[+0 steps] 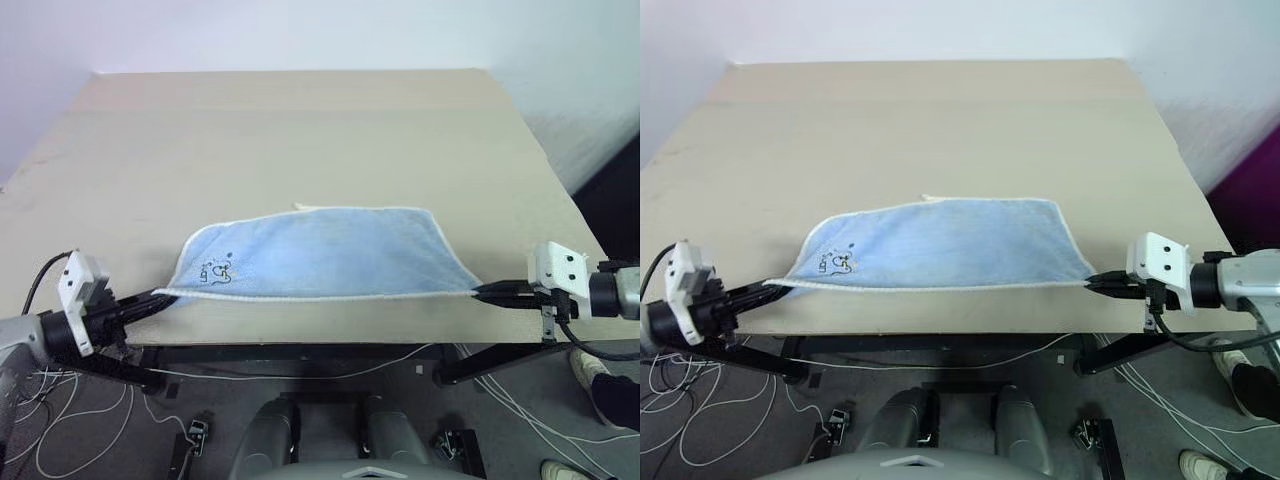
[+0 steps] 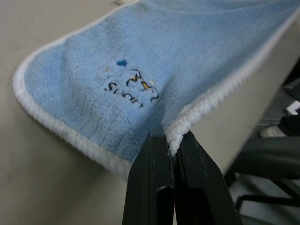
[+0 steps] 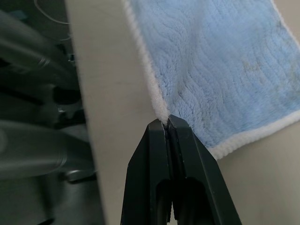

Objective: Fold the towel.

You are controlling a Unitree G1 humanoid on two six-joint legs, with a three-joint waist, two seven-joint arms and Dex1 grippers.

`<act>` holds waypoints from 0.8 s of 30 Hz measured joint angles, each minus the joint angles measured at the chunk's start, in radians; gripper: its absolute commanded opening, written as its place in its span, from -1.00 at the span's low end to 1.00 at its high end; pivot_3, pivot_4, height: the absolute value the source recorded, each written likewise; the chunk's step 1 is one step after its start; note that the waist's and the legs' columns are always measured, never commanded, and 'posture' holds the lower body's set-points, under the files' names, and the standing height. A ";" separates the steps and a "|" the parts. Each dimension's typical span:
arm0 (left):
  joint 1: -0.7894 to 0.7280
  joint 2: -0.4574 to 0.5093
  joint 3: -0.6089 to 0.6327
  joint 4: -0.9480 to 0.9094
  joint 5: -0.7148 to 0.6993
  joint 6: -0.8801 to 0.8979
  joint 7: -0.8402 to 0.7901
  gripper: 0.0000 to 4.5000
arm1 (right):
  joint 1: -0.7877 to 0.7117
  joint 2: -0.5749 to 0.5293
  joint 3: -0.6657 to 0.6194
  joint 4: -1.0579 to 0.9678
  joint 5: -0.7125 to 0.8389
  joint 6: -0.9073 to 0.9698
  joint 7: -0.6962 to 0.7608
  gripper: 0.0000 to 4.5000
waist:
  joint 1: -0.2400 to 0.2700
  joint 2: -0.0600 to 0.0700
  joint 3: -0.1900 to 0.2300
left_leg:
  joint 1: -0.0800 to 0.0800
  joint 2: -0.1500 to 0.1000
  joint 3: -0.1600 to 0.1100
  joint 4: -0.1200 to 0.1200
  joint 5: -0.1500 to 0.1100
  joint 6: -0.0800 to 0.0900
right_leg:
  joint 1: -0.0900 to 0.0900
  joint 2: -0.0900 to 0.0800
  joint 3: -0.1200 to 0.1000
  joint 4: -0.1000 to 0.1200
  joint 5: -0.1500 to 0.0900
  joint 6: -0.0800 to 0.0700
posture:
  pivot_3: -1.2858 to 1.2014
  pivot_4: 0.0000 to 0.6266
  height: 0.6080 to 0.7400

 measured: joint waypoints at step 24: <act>-0.451 -0.105 -0.222 0.383 0.292 -0.206 0.248 -1.00 | -0.752 0.328 0.315 0.764 -0.437 -0.415 -0.207 -0.99 | -0.003 0.000 0.000 | -0.003 -0.001 0.002 0.000 0.000 -0.001 | -0.005 0.002 0.000 0.002 0.000 0.001 | 0.03 -0.52 1.00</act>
